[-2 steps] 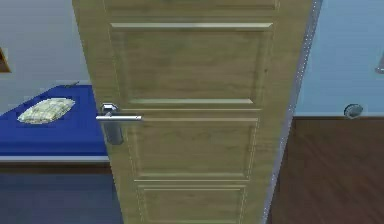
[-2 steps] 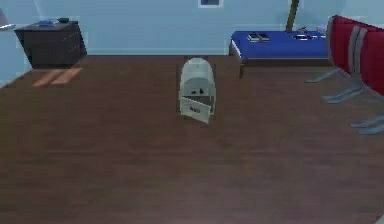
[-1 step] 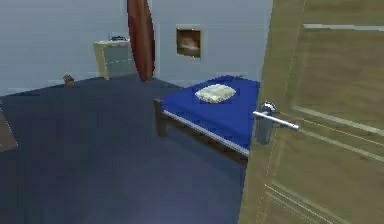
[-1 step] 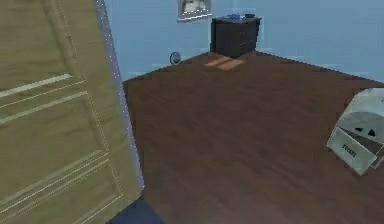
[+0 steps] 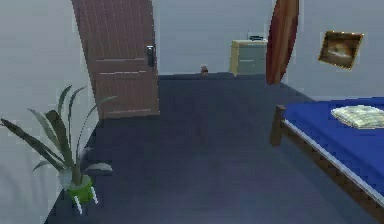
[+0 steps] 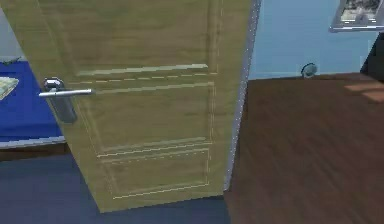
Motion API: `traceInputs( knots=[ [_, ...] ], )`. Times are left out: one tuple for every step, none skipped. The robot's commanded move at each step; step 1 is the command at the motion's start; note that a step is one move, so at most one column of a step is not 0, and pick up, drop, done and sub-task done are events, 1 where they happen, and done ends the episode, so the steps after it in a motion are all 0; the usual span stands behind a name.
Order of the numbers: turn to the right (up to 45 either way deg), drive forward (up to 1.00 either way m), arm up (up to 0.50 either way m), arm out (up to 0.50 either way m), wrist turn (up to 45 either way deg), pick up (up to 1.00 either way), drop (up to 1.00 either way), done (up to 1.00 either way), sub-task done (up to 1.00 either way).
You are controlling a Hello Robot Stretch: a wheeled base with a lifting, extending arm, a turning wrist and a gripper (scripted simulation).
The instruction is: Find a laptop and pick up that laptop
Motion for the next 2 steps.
traceInputs(
  knots=[
    [0.0,1.00,0.00,0.00,0.0,0.00,0.00,0.00,0.00],
    [-18.0,0.00,0.00,0.00,0.0,0.00,0.00,0.00,0.00]
  ],
)
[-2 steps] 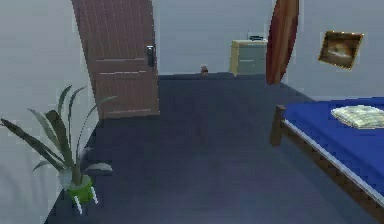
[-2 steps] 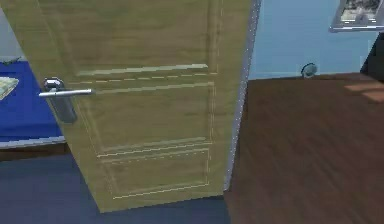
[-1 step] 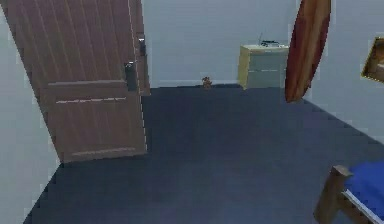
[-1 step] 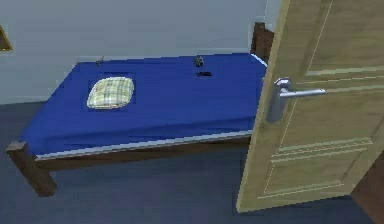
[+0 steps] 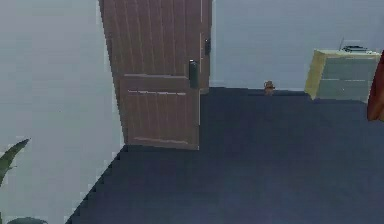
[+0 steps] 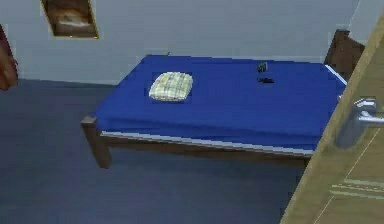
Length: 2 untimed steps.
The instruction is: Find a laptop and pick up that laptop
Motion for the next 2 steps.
traceInputs(
  knots=[
    [0.0,0.05,0.00,0.00,0.0,0.00,0.00,0.00,0.00],
    [24.0,0.00,0.00,0.00,0.0,0.00,0.00,0.00,0.00]
  ],
)
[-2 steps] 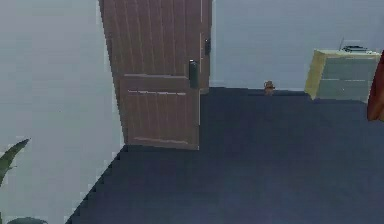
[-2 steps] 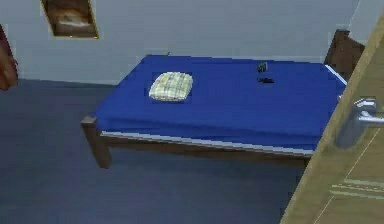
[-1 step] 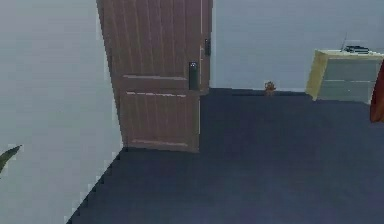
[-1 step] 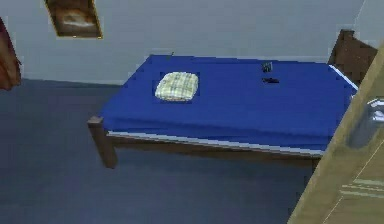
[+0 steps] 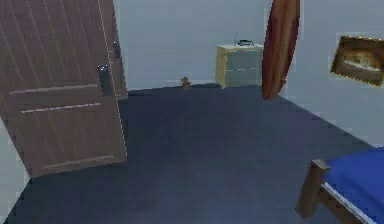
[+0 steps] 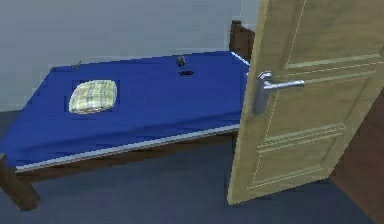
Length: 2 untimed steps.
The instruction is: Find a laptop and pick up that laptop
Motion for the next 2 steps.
traceInputs(
  knots=[
    [0.0,1.00,0.00,0.00,0.0,0.00,0.00,0.00,0.00],
    [0.0,0.55,0.00,0.00,0.0,0.00,0.00,0.00,0.00]
  ],
)
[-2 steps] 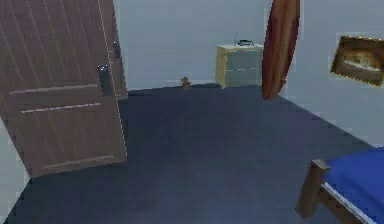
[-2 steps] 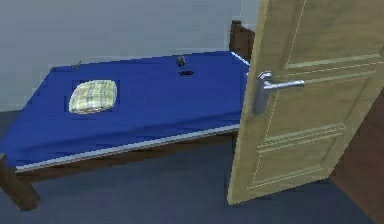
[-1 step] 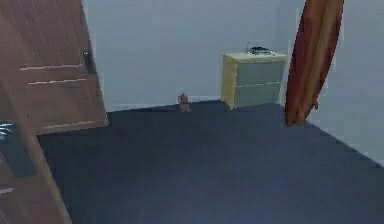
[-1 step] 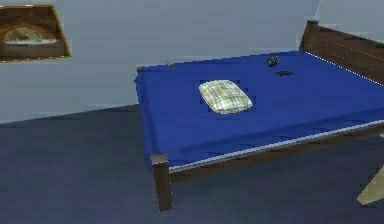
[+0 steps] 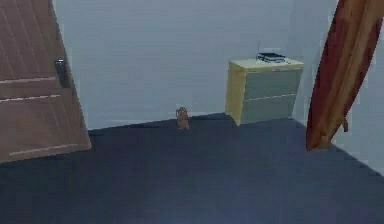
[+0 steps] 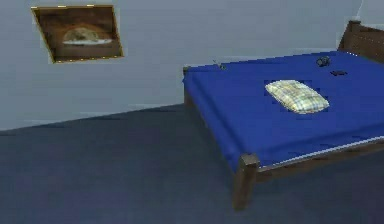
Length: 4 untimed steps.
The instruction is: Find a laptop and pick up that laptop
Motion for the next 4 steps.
traceInputs(
  knots=[
    [-18.0,0.00,0.00,0.00,0.0,0.00,0.00,0.00,0.00],
    [0.0,0.85,0.00,0.00,0.0,0.00,0.00,0.00,0.00],
    [-45.0,0.00,0.00,0.00,0.0,0.00,0.00,0.00,0.00],
    [-6.0,0.00,0.00,0.00,0.0,0.00,0.00,0.00,0.00]
  ],
)
